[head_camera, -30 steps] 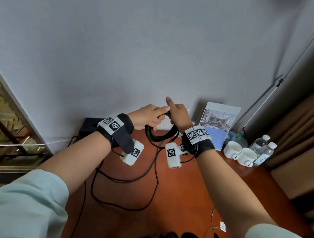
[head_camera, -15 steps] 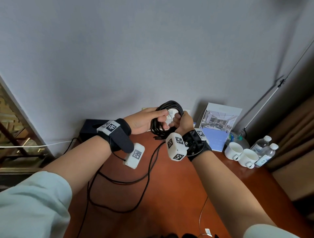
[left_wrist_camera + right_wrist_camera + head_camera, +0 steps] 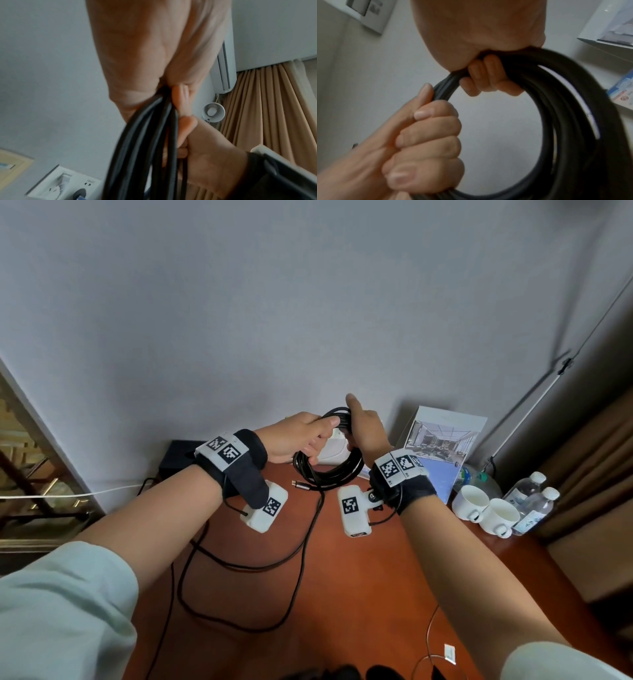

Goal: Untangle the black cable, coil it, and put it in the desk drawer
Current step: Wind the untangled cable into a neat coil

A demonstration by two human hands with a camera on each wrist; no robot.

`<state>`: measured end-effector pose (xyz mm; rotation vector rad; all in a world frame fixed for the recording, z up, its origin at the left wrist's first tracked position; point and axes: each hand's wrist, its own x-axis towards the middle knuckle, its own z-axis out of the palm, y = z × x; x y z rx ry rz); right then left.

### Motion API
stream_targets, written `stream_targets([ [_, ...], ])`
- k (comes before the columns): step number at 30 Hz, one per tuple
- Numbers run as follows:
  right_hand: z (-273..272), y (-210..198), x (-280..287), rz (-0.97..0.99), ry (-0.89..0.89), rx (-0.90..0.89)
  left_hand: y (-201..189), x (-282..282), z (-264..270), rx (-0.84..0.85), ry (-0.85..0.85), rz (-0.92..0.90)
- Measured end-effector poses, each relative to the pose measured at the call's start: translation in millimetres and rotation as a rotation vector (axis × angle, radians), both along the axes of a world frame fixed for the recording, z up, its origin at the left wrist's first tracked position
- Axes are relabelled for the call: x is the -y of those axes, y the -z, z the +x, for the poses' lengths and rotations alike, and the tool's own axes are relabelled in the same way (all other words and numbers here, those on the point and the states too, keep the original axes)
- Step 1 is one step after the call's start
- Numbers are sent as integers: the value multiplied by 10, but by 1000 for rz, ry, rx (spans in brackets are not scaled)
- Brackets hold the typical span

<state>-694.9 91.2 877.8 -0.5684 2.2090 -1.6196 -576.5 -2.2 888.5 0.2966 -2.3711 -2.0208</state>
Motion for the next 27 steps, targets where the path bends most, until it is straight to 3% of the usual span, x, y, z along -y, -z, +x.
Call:
stream_targets([
  [3,4,16,25,-71,37,103,-32,5,14,-20,44,108],
  [7,6,47,22,-304,130,443,36,-4,18,-104,28,274],
  [10,-12,98,22,-417,188,612,111,63,36,-158,137,368],
  [15,24,195,10,-475,302,694,120,134,62,-164,309,647],
  [20,-5,383,47,-540,362,768,128,111,72,-210,324,452],
  [24,30,445,54,-559,389,804,188,53,27,-221,79,117],
  [27,104,358,24,-545,331,825,167,-8,1,-195,-114,91],
])
